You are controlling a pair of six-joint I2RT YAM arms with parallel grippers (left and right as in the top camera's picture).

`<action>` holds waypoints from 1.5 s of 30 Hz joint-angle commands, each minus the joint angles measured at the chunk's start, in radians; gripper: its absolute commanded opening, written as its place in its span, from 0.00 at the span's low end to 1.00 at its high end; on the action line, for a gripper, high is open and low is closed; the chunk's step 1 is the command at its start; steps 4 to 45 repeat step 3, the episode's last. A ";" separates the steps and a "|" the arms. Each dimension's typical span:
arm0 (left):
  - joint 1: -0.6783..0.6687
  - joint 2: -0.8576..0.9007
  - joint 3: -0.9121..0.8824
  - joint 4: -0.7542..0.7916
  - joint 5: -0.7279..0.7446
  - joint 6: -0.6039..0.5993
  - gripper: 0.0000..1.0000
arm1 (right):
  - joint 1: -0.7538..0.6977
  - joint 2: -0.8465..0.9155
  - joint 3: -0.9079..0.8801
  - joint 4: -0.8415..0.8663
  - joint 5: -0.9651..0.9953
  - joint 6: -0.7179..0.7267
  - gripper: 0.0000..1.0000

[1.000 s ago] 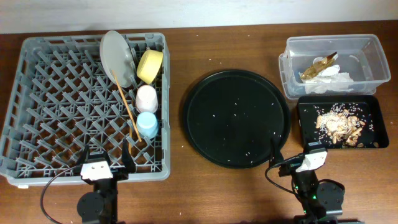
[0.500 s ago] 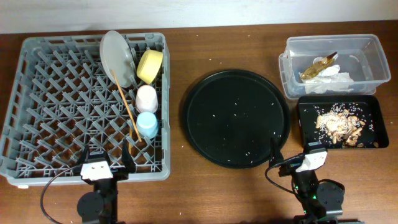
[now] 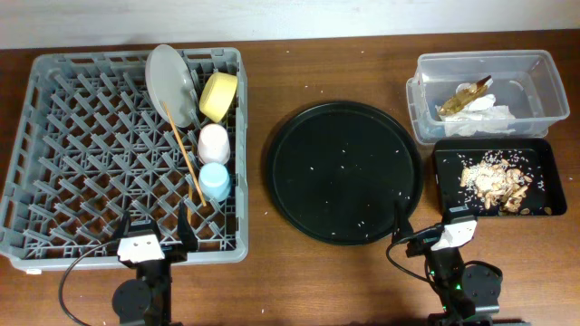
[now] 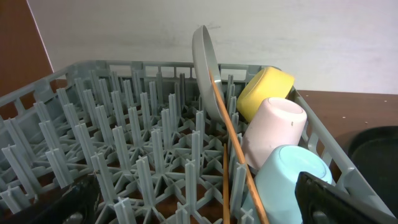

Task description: Sort waste into correct bins and load items into the dishwasher rack

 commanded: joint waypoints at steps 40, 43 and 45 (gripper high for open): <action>0.005 -0.010 -0.005 -0.004 -0.014 0.019 0.99 | 0.007 -0.008 -0.007 -0.002 -0.008 0.003 0.98; 0.005 -0.010 -0.005 -0.004 -0.014 0.019 0.99 | 0.007 -0.008 -0.007 -0.002 -0.008 0.003 0.98; 0.005 -0.010 -0.005 -0.004 -0.014 0.019 0.99 | 0.007 -0.008 -0.007 -0.002 -0.008 0.003 0.98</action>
